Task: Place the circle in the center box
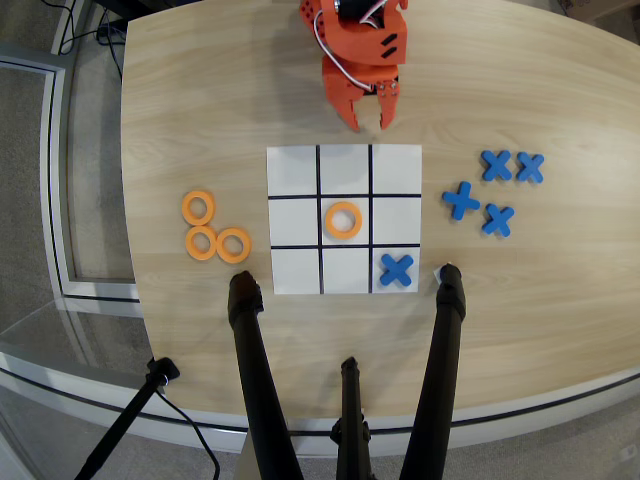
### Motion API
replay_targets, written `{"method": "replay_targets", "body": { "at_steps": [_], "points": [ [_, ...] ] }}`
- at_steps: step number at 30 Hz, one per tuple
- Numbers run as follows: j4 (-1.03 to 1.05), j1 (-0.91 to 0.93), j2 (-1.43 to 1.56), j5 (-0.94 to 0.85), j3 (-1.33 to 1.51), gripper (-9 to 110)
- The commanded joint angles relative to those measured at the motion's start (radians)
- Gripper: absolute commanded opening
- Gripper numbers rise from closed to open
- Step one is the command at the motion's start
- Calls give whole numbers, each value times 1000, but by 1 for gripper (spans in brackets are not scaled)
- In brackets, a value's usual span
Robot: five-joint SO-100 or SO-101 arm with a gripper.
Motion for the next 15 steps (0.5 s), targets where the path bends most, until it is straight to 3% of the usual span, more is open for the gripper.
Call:
{"method": "replay_targets", "body": {
  "at_steps": [1,3,8,15],
  "points": [
    [12,14,-2,-6,55,6],
    [37,17,-2,-2,57,0],
    [86,87,-5,-3,57,0],
    [80,479,0,-2,57,0]
  ]
}}
